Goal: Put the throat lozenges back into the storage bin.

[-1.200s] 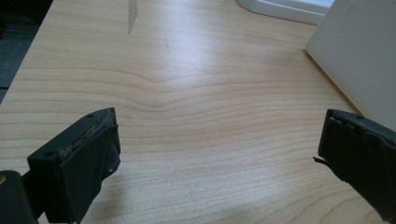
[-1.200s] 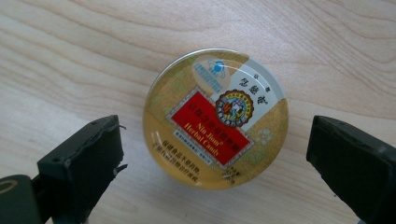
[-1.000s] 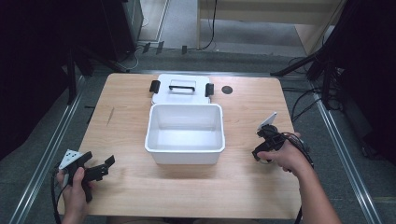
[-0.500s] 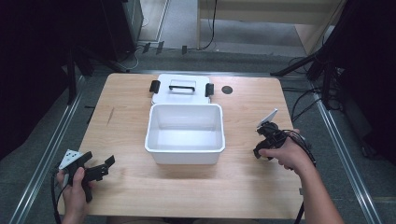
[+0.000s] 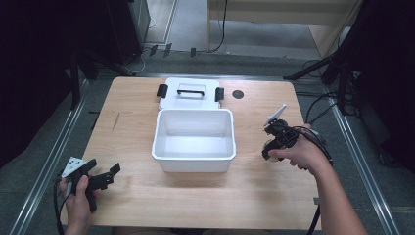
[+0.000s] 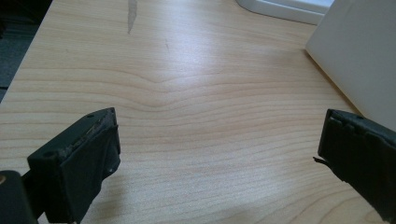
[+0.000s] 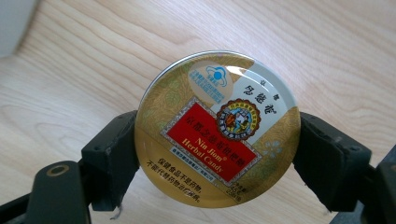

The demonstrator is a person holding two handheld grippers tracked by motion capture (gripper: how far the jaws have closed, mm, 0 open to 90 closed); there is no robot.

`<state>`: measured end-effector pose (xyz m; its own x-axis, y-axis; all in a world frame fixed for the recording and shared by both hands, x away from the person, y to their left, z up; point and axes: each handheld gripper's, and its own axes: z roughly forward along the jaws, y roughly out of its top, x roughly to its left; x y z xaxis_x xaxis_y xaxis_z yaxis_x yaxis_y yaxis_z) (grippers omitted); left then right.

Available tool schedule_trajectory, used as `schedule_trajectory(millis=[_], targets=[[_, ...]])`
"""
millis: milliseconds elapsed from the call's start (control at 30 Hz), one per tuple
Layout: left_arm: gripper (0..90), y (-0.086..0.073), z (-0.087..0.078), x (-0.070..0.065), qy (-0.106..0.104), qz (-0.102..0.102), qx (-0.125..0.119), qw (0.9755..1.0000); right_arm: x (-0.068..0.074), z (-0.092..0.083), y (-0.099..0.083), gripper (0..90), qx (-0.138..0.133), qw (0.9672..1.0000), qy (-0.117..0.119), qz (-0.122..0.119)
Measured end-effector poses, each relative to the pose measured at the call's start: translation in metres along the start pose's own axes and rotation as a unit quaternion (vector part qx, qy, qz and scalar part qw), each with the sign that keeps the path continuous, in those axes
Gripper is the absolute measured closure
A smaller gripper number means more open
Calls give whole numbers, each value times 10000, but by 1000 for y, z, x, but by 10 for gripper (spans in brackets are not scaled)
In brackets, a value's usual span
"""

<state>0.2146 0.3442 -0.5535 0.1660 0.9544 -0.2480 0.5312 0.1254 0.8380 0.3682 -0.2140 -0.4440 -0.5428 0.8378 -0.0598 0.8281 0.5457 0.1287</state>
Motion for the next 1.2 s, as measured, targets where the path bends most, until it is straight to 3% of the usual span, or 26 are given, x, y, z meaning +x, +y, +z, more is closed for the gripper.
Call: schedule_trajectory(millis=[367, 533, 833, 1200], targets=[[0, 0, 0, 0, -12, -8, 6, 10000, 17, -26, 16, 204, -131, 9982, 46, -586], [0, 0, 0, 0, -13, -14, 6, 10000, 23, -37, 22, 204, -203, 9970, 51, -745], [0, 0, 0, 0, -15, -23, 2, 10000, 37, -60, 36, 204, -424, 9925, 55, -1146], [0, 0, 0, 0, -21, -37, -14, 10000, 59, -81, 53, 205, -463, 9864, -3, -1577]])
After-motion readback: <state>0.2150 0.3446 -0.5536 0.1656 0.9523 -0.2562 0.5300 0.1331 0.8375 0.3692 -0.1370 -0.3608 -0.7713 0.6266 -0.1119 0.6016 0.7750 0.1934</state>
